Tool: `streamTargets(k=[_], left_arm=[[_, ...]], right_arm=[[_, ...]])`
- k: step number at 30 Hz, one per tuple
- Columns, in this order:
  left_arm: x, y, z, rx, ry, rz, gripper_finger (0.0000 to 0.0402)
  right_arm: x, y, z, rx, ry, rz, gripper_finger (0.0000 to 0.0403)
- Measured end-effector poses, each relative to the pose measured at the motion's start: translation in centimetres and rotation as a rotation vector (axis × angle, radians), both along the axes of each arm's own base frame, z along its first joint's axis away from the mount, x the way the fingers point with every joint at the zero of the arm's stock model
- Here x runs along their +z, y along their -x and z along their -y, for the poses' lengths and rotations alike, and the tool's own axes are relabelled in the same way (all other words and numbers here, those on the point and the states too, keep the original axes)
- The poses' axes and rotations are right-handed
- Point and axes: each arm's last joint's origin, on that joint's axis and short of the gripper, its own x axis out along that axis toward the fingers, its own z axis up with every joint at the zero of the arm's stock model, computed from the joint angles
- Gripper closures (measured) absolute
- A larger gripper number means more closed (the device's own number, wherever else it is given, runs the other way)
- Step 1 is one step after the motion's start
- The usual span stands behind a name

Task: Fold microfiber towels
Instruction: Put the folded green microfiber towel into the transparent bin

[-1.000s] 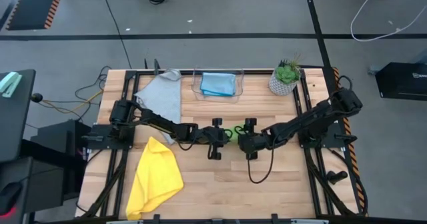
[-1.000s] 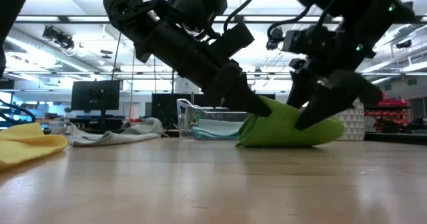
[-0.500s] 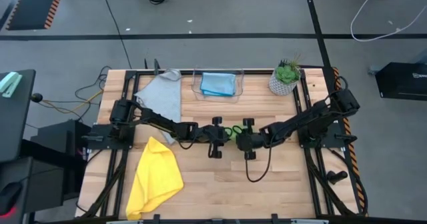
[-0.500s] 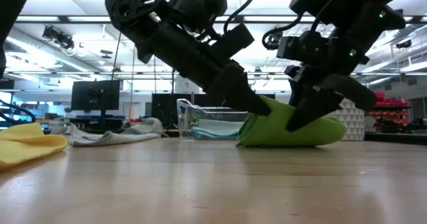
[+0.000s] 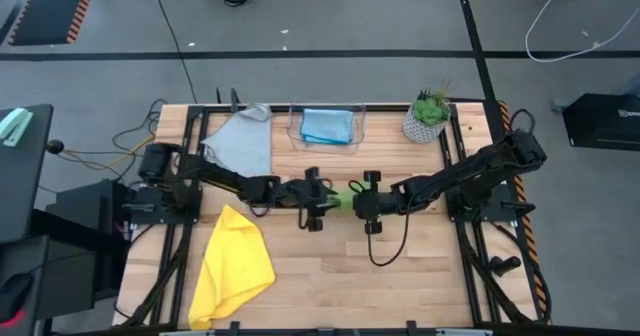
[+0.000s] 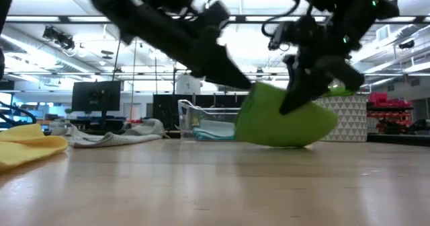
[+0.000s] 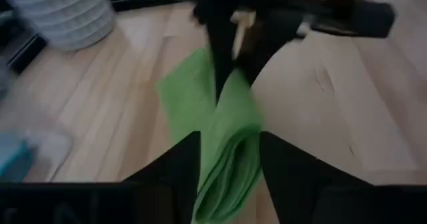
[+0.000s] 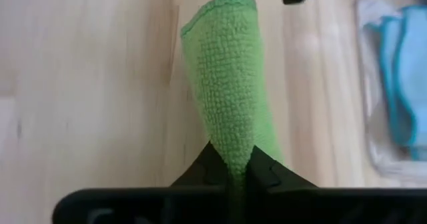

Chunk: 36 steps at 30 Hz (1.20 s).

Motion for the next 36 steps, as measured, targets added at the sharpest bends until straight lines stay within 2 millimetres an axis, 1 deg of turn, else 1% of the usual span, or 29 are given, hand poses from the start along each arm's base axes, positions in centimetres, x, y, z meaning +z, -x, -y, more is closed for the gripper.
streamTargets(k=[4,6,8,10,12,13,14,16,18,19,21,25,29,36], left_arm=[[-0.4,3.8,-1.1,0.071,0.107,0.072,0.0219],[-1.0,6.0,-1.4,0.098,0.158,0.118,0.0217],[-1.4,7.6,-1.5,0.117,0.201,0.179,0.0219],[-1.8,9.4,-1.6,0.128,0.234,0.221,0.0222],[-2.0,10.5,-1.7,0.130,0.260,0.266,0.0226],[-2.3,11.3,-1.7,0.133,0.270,0.271,0.0227],[-2.5,11.8,-1.7,0.133,0.272,0.275,0.0227],[-2.7,12.3,-1.6,0.128,0.274,0.287,0.0227],[-3.0,13.0,-1.6,0.128,0.271,0.268,0.0228],[-3.0,12.9,-1.6,0.127,0.272,0.273,0.0228],[-3.3,13.3,-1.7,0.127,0.269,0.270,0.0228],[-3.2,13.2,-1.5,0.111,0.249,0.267,0.0228],[-3.3,13.3,-1.3,0.097,0.238,0.260,0.0230],[-3.5,13.3,-1.3,0.101,0.236,0.236,0.0230]], right_arm=[[2.7,-0.4,0.8,-0.019,-0.024,0.050,0.0393],[4.3,-1.1,1.5,-0.043,-0.027,0.058,0.0390],[5.7,-1.7,2.4,-0.071,-0.019,0.038,0.0386],[7.3,-2.7,3.3,-0.085,-0.007,0.050,0.0386],[8.8,-3.5,4.4,-0.099,0.010,0.054,0.0388],[9.6,-4.0,5.0,-0.106,0.020,0.068,0.0389],[10.4,-4.4,5.7,-0.115,0.030,0.086,0.0389],[11.8,-4.8,7.1,-0.130,0.058,0.078,0.0389],[13.2,-5.5,8.6,-0.152,0.082,0.108,0.0388],[13.4,-5.7,9.3,-0.156,0.097,0.082,0.0388],[14.3,-6.5,10.7,-0.157,0.131,0.084,0.0388],[14.9,-8.1,13.4,-0.120,0.146,0.040,0.0388],[15.0,-9.0,16.9,-0.103,0.148,0.006,0.0388],[12.6,-9.3,22.9,-0.031,0.020,-0.081,0.0388]])
